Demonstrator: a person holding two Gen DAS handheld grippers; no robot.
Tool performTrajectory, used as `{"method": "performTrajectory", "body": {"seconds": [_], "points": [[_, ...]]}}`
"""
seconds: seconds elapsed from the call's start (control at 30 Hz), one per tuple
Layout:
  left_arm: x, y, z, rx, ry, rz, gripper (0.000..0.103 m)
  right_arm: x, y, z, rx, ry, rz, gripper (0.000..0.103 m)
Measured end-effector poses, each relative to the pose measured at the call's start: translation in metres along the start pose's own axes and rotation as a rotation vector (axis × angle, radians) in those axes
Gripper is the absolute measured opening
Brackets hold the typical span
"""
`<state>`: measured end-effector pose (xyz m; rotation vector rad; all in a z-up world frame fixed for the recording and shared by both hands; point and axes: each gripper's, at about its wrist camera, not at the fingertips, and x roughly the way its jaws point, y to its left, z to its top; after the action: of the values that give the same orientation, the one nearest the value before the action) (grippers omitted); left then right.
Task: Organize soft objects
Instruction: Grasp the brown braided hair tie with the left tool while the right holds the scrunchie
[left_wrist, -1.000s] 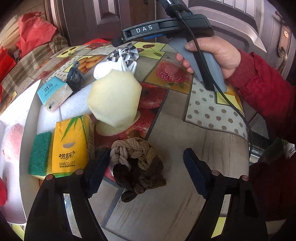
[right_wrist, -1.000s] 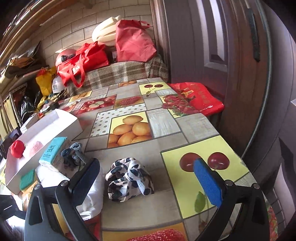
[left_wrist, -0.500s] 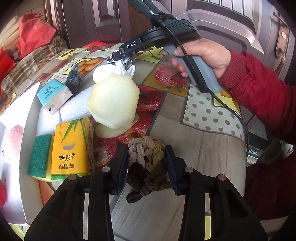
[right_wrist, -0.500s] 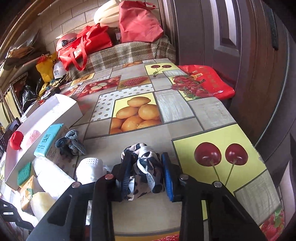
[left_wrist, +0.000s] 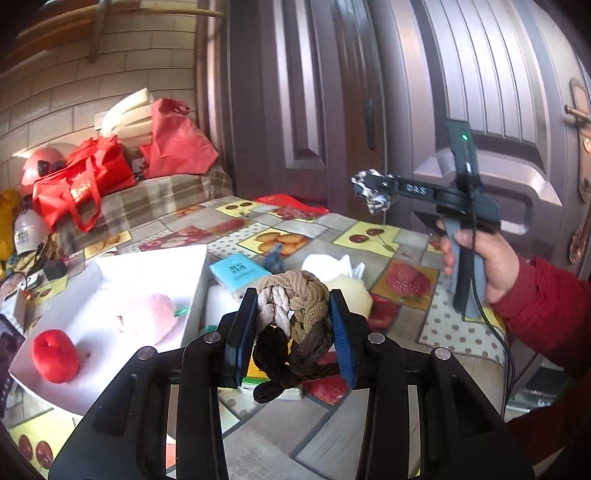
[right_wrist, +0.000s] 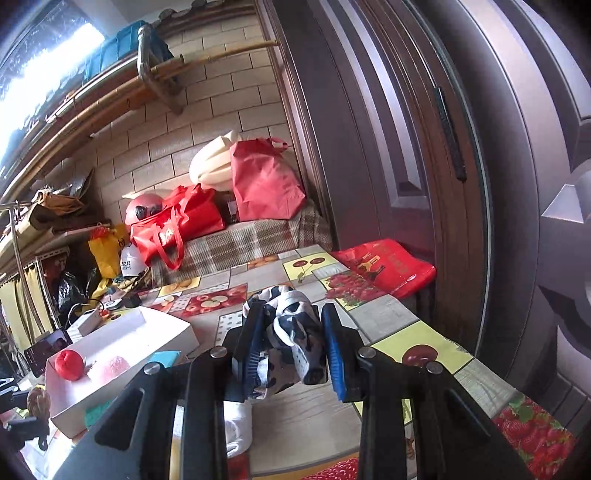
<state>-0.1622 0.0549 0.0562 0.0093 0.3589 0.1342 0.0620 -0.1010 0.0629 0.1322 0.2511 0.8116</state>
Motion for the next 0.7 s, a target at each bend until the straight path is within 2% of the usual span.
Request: {"method": "performTrajectory", "body": {"seconds": [0.13,0.3,0.4,0.7], "points": [[-0.004,0.028,-0.002,-0.105,-0.015,0.058,0.037,-0.009,0.021,-0.003,-0.045,-0.022,0.033,0.032],[-0.008,0.045,-0.003,-0.135,-0.033,0.122,0.037,-0.011,0.045,-0.009,-0.097,-0.015,0.081,0.032],[-0.011,0.05,-0.009,-0.082,-0.039,0.214,0.037,-0.012,0.057,-0.013,-0.108,-0.011,0.111,0.032],[-0.026,0.094,-0.022,-0.216,-0.064,0.36,0.037,-0.015,0.087,-0.024,-0.12,0.01,0.206,0.032]]}}
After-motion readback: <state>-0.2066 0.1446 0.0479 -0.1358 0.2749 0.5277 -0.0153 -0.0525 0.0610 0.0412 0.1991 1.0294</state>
